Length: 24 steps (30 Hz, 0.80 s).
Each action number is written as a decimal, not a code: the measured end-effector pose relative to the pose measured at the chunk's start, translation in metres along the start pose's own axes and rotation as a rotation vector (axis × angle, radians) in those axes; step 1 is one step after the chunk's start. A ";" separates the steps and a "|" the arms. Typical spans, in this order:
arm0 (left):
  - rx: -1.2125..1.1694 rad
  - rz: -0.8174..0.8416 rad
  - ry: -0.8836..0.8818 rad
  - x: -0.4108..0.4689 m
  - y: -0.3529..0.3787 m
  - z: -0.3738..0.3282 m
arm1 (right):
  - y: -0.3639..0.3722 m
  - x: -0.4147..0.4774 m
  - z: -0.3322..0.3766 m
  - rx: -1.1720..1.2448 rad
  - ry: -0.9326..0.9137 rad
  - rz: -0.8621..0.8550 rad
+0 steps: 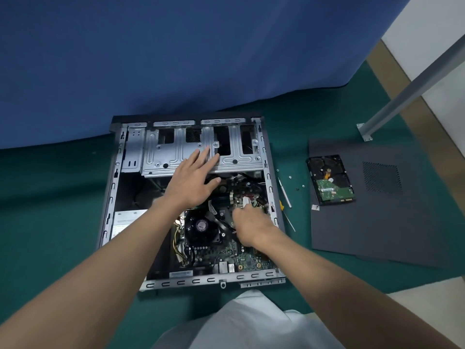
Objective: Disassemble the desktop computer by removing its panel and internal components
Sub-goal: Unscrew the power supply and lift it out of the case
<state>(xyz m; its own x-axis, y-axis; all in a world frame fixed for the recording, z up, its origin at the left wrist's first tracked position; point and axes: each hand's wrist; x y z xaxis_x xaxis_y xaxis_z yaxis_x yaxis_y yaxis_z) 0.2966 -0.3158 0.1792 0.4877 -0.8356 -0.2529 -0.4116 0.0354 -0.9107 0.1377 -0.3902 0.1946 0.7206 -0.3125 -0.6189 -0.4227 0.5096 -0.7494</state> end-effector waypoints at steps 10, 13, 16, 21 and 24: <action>-0.002 0.033 0.051 0.012 -0.009 0.021 | -0.026 0.045 0.000 0.017 0.083 -0.080; -0.041 0.046 0.069 0.014 -0.006 0.029 | -0.025 0.062 0.002 -0.118 0.078 -0.061; -0.060 0.063 0.103 0.014 -0.005 0.035 | -0.026 0.075 0.002 -0.192 0.095 0.016; -0.078 0.133 0.143 0.017 -0.010 0.039 | -0.027 0.084 0.002 -0.258 0.083 0.141; -0.085 0.123 0.143 0.016 -0.011 0.039 | -0.029 0.089 0.004 -0.291 0.056 0.184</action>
<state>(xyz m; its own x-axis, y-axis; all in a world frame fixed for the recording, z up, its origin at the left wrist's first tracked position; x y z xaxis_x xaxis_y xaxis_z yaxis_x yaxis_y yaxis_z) 0.3388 -0.3085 0.1729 0.3180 -0.8975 -0.3055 -0.5279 0.1001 -0.8434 0.2163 -0.4298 0.1624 0.5902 -0.2838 -0.7558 -0.6875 0.3141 -0.6548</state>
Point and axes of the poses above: each hand's wrist, its own x-axis towards the middle knuckle, its own y-axis out of the palm, z = x × y, and after that the axes turned 1 degree about x, right-handed
